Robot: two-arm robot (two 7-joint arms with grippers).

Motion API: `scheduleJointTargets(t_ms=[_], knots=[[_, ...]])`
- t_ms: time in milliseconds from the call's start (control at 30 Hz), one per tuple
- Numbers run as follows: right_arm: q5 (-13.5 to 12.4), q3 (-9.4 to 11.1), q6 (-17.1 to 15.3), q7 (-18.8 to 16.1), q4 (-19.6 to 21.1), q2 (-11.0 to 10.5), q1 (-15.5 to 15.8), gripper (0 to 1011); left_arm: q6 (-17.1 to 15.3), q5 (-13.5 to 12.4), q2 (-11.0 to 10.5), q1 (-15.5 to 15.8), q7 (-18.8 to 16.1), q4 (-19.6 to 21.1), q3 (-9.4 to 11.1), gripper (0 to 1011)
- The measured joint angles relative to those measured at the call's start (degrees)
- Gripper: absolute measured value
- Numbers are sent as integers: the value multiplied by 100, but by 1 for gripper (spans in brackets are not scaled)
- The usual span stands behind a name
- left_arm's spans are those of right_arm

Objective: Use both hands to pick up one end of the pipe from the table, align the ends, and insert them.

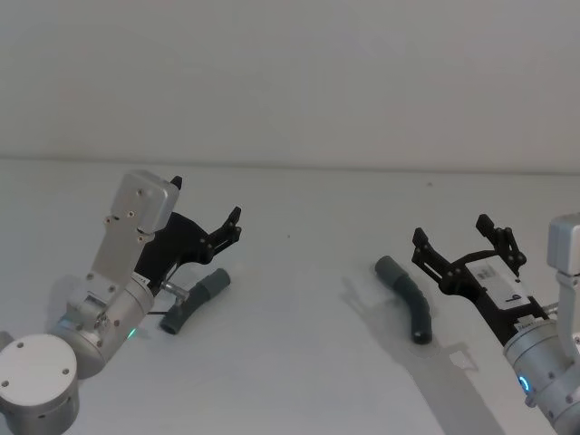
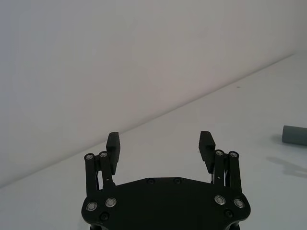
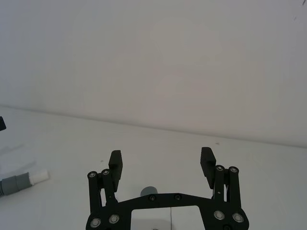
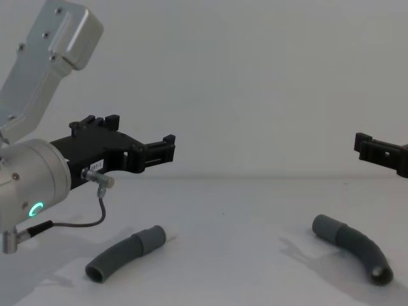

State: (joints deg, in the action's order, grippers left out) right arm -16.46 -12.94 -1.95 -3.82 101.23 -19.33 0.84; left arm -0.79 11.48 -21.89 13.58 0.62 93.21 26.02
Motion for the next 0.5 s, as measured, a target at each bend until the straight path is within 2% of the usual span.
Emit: scheduleJointTargets(t_ms=[500], knots=[[0,0,0,-1,0,0,0,1001,-1,0,0,0,0,-4,0,1002]])
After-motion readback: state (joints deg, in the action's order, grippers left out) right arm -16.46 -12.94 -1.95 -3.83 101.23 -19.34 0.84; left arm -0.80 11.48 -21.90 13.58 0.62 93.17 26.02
